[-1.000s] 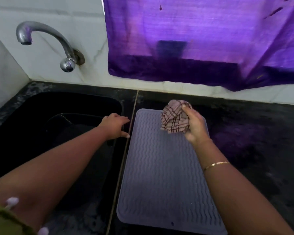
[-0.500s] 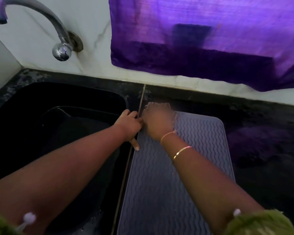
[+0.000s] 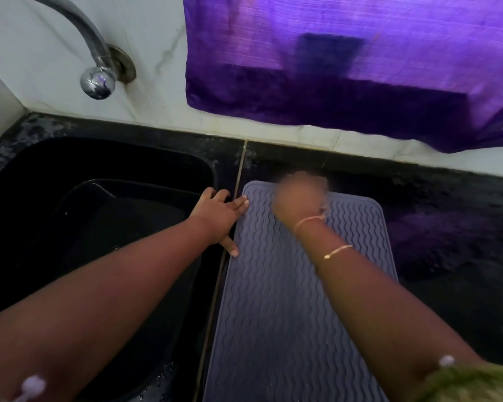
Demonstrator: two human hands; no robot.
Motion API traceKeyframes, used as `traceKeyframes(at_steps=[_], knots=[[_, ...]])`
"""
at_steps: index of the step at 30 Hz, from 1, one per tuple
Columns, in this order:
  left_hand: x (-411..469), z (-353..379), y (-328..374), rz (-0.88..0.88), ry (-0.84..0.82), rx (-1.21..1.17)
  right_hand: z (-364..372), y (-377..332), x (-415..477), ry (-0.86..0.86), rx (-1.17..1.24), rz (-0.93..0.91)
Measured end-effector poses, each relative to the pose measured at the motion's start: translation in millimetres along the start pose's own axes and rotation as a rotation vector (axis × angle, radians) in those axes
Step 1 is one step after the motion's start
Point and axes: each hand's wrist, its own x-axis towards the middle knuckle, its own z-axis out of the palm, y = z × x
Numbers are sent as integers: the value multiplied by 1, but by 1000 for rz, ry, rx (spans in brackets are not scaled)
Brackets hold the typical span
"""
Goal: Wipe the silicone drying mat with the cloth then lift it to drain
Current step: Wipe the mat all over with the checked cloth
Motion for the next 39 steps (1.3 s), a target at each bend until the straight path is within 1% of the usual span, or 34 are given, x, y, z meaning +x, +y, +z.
traceKeyframes(at_steps=[3, 6, 7, 9, 12, 14, 16, 18, 19, 22, 24, 26, 28, 29, 30, 31, 33, 34, 36, 39], knots=[[2, -1, 1, -16, -5, 16, 10, -41, -10, 57, 90, -148], [2, 2, -1, -24, -8, -21, 21, -26, -19, 173, 10, -257], [1, 3, -3, -21, -6, -36, 24, -12, -20, 202, -36, -265], [1, 4, -4, -11, -2, -55, 28, 15, -21, 214, -76, -191], [1, 4, -3, -10, -2, -47, 27, 34, -23, 161, -71, -52], [1, 4, -2, -15, 5, -39, 21, 34, -18, 150, 45, 42], [1, 5, -3, -14, 3, -54, 12, 24, -5, 125, 220, 73], [2, 6, -4, -3, 0, -44, 6, 7, 7, 81, 337, 6], [3, 6, -5, -3, -1, -42, 5, -3, 8, 46, 350, -39], [8, 4, -9, 3, 0, -43, 6, -24, -2, -20, 210, -136], [11, 4, -11, 13, 1, -51, 6, -25, -18, -29, 145, -180], [12, 4, -12, 20, -5, -84, 6, -20, -34, -63, 98, -277], [13, 2, -17, 36, -13, -118, 1, -11, -47, -150, 105, -380], [14, -1, -21, 46, -11, -146, -7, -6, -49, -219, 151, -409], [15, -6, -25, 55, -4, -178, -18, -2, -48, -288, 232, -401], [17, -10, -29, 60, 9, -197, -29, 2, -46, -348, 336, -345], [21, -17, -35, 44, 33, -175, -52, 9, -35, -364, 535, -176], [25, -19, -38, 23, 30, -159, -60, 12, -28, -332, 595, -114], [32, -19, -40, -11, 16, -149, -75, 16, -17, -261, 629, -64], [41, -17, -37, -6, 18, -149, -85, 17, -8, -92, 669, 1]])
